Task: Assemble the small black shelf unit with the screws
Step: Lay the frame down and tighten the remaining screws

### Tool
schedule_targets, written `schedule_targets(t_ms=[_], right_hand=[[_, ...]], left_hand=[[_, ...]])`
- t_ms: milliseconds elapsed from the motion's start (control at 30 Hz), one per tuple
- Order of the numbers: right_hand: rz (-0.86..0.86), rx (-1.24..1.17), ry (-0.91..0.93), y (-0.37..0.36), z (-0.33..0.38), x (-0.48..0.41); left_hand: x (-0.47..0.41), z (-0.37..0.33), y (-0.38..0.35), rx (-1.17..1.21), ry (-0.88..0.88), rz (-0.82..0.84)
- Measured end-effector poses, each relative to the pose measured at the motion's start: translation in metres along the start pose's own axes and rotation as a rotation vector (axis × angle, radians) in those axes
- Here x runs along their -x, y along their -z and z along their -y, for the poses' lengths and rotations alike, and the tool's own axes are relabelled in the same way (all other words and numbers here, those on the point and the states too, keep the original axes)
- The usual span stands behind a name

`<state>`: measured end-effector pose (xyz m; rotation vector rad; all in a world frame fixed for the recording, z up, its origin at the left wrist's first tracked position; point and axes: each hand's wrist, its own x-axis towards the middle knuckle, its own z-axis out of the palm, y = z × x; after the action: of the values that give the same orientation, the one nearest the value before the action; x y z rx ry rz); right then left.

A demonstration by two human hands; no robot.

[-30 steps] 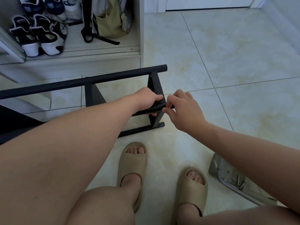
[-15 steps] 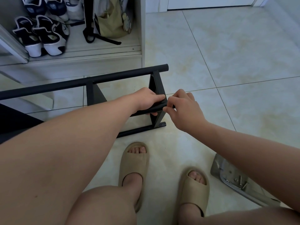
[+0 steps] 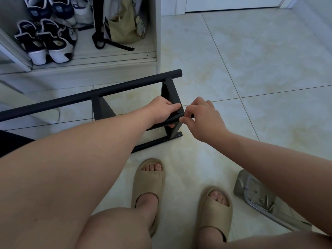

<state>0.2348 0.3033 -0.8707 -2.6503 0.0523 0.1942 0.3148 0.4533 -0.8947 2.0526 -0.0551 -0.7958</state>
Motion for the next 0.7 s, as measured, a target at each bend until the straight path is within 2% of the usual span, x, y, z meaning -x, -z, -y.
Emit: schedule_targets(t_ms=[133, 367, 467, 700], right_hand=[[0.003, 0.033, 0.022, 0.001, -0.002, 0.0], [-0.01, 0.187, 0.092, 0.001, -0.003, 0.002], [-0.056, 0.153, 0.127, 0.002, -0.002, 0.006], [-0.015, 0.033, 0.139, 0.003, -0.004, 0.012]], left_hand=[[0.0, 0.002, -0.001, 0.068, 0.011, 0.022], [-0.001, 0.002, -0.001, 0.051, 0.006, 0.027], [-0.001, 0.002, 0.0, 0.029, 0.003, 0.04], [-0.001, 0.003, 0.001, -0.013, 0.008, 0.07]])
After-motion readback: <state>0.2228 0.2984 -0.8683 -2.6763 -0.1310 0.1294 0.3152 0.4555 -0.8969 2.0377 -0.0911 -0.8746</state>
